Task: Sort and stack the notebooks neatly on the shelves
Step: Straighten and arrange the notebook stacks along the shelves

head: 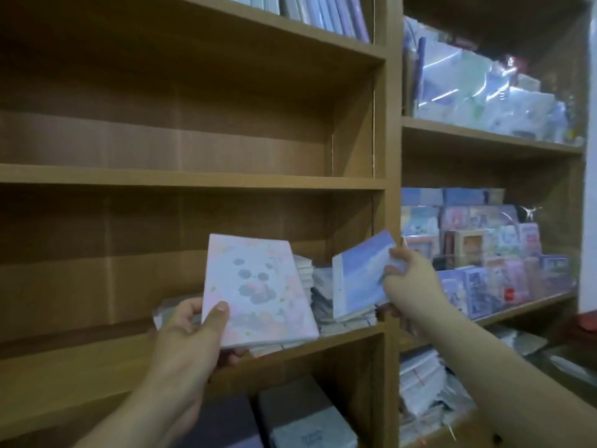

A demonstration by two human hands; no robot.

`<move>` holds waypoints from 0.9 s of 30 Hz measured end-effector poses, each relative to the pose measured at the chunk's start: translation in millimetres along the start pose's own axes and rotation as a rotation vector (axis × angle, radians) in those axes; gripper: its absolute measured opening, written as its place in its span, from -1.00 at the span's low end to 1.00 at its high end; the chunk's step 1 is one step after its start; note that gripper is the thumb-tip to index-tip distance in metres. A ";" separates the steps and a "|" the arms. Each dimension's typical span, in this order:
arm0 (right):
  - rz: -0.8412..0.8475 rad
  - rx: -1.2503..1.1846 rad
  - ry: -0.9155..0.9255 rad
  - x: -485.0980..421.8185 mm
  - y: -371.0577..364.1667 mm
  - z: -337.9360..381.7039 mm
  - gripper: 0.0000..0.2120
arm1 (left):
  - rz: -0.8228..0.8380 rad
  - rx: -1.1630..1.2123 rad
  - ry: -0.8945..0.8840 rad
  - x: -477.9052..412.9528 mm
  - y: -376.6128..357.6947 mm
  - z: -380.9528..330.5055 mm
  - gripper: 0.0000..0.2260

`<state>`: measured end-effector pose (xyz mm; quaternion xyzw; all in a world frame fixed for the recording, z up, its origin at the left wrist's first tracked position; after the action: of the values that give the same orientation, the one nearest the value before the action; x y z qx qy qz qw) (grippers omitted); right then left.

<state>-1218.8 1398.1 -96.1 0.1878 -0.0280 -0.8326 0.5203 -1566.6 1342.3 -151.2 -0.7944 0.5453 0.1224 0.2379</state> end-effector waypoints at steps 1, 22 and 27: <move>0.012 0.021 -0.062 -8.6 -2.8 -9.3 -0.62 | 0.016 -0.002 0.012 0.8 -7.7 2.5 -0.88; -0.112 1.049 0.325 -57.2 -86.2 4.3 -0.50 | -0.094 0.086 0.159 -13.7 39.6 5.8 -0.82; 0.283 1.005 0.200 -66.5 -105.0 -27.1 -0.51 | -0.265 0.079 0.157 -35.7 88.0 6.0 -0.85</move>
<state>-1273.5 1508.4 -127.8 0.4867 -0.3987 -0.6164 0.4735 -1660.9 1348.5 -161.7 -0.8567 0.4569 0.0058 0.2395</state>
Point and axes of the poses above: each hand's wrist, its own x-axis away from the middle knuckle, its own y-axis out of the back of the hand, z = x × y, the point moved 9 cm from there along -x, towards the middle knuckle, and after that the axes turned 9 degrees about -y, right-handed, at the moved point
